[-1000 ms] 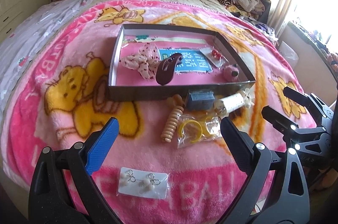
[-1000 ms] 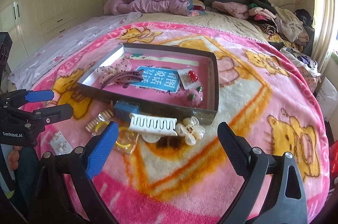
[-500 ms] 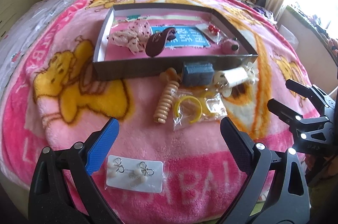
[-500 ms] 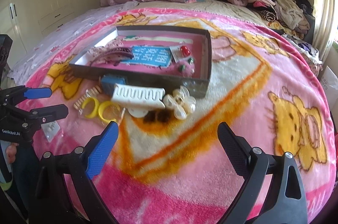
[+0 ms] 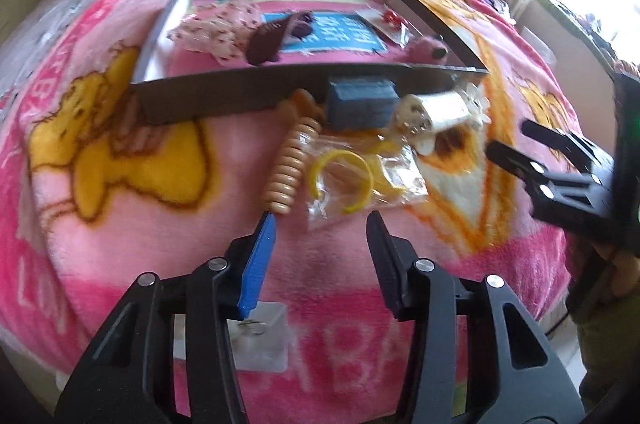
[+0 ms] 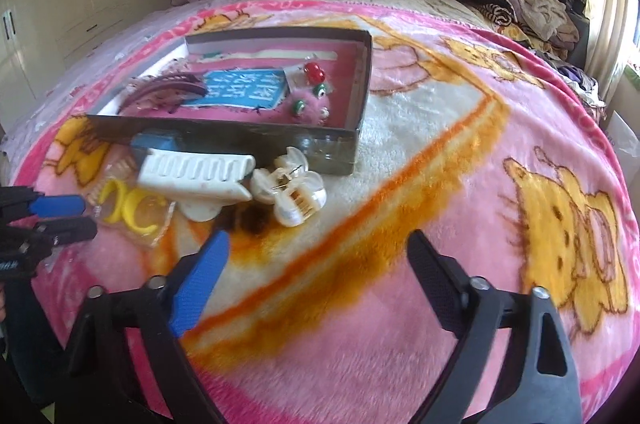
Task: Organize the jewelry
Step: 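Reach the left gripper to the bagged yellow ring while the right reaches the pearl claw clip, then grasp and lift the bagged yellow ring with the left gripper while the right lifts the pearl claw clip, then carry the ring bag into the box with the left gripper while the right lowers the claw clip inside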
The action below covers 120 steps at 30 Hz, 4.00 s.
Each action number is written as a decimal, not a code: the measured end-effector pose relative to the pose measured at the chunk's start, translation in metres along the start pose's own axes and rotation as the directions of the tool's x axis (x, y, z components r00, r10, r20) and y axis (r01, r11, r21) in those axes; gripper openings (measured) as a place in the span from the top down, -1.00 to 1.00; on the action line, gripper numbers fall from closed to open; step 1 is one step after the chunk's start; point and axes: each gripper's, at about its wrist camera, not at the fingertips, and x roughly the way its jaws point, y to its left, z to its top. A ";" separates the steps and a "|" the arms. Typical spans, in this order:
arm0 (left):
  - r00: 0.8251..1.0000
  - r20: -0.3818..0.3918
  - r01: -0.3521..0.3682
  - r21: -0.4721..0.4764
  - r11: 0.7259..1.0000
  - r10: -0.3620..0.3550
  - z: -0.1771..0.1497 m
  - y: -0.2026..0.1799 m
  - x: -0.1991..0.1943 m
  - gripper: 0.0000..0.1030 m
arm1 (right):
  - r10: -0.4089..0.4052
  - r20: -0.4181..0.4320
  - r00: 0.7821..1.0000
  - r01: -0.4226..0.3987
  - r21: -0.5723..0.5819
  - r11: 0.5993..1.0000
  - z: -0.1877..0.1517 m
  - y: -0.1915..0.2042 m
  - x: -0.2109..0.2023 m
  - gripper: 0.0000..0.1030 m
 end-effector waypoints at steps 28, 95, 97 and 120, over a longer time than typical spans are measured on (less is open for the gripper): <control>0.999 -0.044 0.027 0.020 0.999 -0.026 0.028 -0.033 0.039 -0.30 | 0.152 -0.006 0.988 -0.152 -0.047 0.987 0.011 -0.008 0.024 0.36; 0.979 0.197 -0.027 -0.127 0.992 0.051 0.070 0.084 -0.075 0.55 | 0.206 0.083 0.975 -0.196 -0.114 0.974 0.110 0.064 -0.012 0.36; 0.979 0.198 -0.029 -0.132 0.991 0.055 0.072 0.088 -0.075 0.55 | 0.205 0.082 0.975 -0.196 -0.114 0.974 0.114 0.065 -0.007 0.36; 0.991 0.133 -0.016 -0.100 0.995 0.030 0.108 0.087 -0.020 0.55 | 0.122 0.006 0.992 -0.121 -0.070 0.990 0.131 0.051 0.064 0.36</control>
